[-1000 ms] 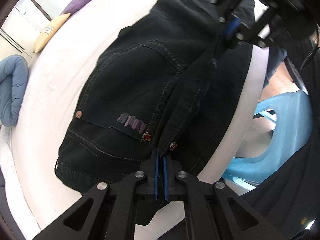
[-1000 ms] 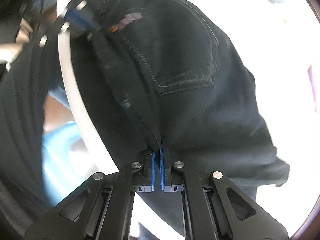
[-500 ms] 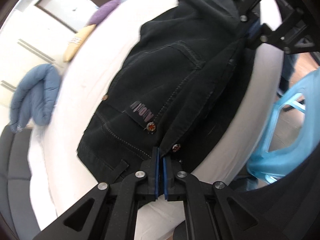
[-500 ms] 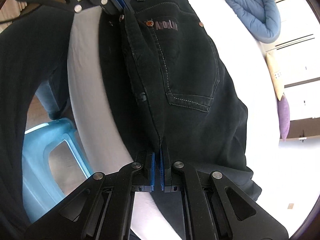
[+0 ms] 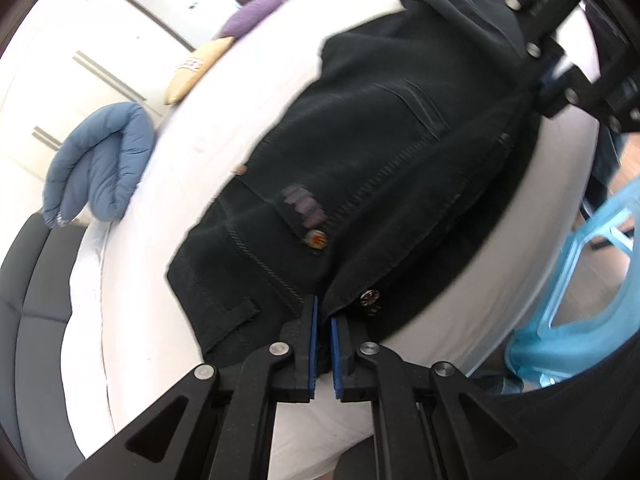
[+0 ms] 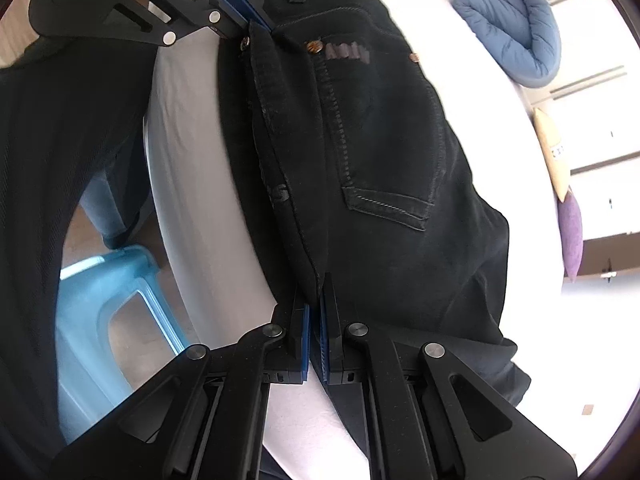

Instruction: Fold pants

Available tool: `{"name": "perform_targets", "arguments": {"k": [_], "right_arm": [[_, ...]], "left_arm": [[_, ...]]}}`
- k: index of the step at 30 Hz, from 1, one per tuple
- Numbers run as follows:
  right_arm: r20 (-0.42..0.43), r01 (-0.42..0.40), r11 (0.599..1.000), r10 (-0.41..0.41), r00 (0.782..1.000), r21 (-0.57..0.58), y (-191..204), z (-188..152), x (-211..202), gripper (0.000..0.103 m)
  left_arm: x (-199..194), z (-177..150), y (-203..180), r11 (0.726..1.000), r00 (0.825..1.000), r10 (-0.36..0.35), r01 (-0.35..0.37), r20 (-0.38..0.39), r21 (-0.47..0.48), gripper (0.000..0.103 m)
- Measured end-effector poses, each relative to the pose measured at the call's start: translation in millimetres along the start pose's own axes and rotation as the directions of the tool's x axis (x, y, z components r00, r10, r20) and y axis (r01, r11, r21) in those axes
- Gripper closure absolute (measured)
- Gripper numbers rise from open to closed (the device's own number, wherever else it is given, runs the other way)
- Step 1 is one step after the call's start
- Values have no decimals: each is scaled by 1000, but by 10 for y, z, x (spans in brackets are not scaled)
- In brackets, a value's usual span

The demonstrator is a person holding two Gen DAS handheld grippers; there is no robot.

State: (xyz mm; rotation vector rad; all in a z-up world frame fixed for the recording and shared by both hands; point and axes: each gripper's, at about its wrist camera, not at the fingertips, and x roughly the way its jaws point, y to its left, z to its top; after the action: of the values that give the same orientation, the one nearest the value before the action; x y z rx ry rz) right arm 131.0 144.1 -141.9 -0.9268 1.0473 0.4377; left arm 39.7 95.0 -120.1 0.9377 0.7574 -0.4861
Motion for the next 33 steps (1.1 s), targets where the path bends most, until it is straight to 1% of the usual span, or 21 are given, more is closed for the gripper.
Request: {"name": "perform_targets", "arguments": {"k": [3,6,7,9,10,11,12,13,14,15,16,17,18,20,25,26,28,30,31,32,33], "right_arm": [[12,2,1000,-3,1000,28,-65,2,-51,100],[-5,-19,999,19,1000,39,-30,-13,49,100],[-15,-33,998,34,999,46,-10,-23,108,100],[-14,-25,999,25,1000,46,22,-62,166,100],[-12,-24,998,25,1000,51,24,-74,176,100],[-10,-27,998,28,1000,60,0,-89,177,100],[-6,-33,997,34,999,71,-22,-101,178,100],[-3,-38,996,38,999,78,-39,-112,174,100],[-1,-39,996,40,999,81,-50,-121,166,100],[1,-37,996,37,999,80,-55,-128,151,100],[8,-32,996,32,999,82,-59,-131,119,100],[14,-32,996,31,999,87,-68,-135,95,99],[19,-34,995,32,999,92,-74,-136,81,99],[15,-32,994,31,999,101,-74,-140,98,99],[11,-19,994,18,1000,110,-30,-160,153,99],[9,-21,994,20,1000,111,-23,-165,170,98],[13,-12,994,11,1000,113,-12,-169,167,98],[19,-7,991,4,1000,130,-17,-185,143,98],[24,-7,990,4,1000,141,-24,-202,132,98],[32,-11,988,6,999,157,-37,-228,124,97],[42,-18,984,11,999,179,-57,-260,115,97]], "left_arm": [[-6,27,50,1000,1000,17,-17,-3,-6,95],[130,6,-34,999,998,18,-16,-59,30,95],[167,-20,-66,999,998,19,-17,-63,36,95],[179,-61,-101,999,998,34,-32,-51,35,94],[175,-70,-105,998,997,50,-49,-52,32,88],[173,-73,-111,997,996,75,-73,-55,33,75],[169,-81,-103,994,993,105,-103,-57,33,67],[170,-92,-81,990,988,143,-141,-61,32,53],[161,-99,-42,988,986,153,-152,-59,20,52],[168,-97,-6,988,985,156,-156,-71,7,53],[188,-91,39,986,982,165,-166,-89,-7,68],[203,-78,67,989,985,143,-146,-100,-18,80],[219,-60,71,991,986,131,-134,-107,-21,83],[247,-36,22,990,984,143,-143,-106,4,92],[302,-132,-116,982,980,184,-182,-71,43,93],[312,-171,-195,976,977,205,-199,-62,85,95],[310,-212,-327,948,961,271,-257,-52,186,94],[267,-206,-354,933,950,307,-287,-63,219,83],[211,-204,-318,932,945,320,-301,-67,204,63],[126,-209,-258,937,946,318,-302,-69,174,42],[42,-220,-212,947,952,298,-286,-68,144,35]]}}
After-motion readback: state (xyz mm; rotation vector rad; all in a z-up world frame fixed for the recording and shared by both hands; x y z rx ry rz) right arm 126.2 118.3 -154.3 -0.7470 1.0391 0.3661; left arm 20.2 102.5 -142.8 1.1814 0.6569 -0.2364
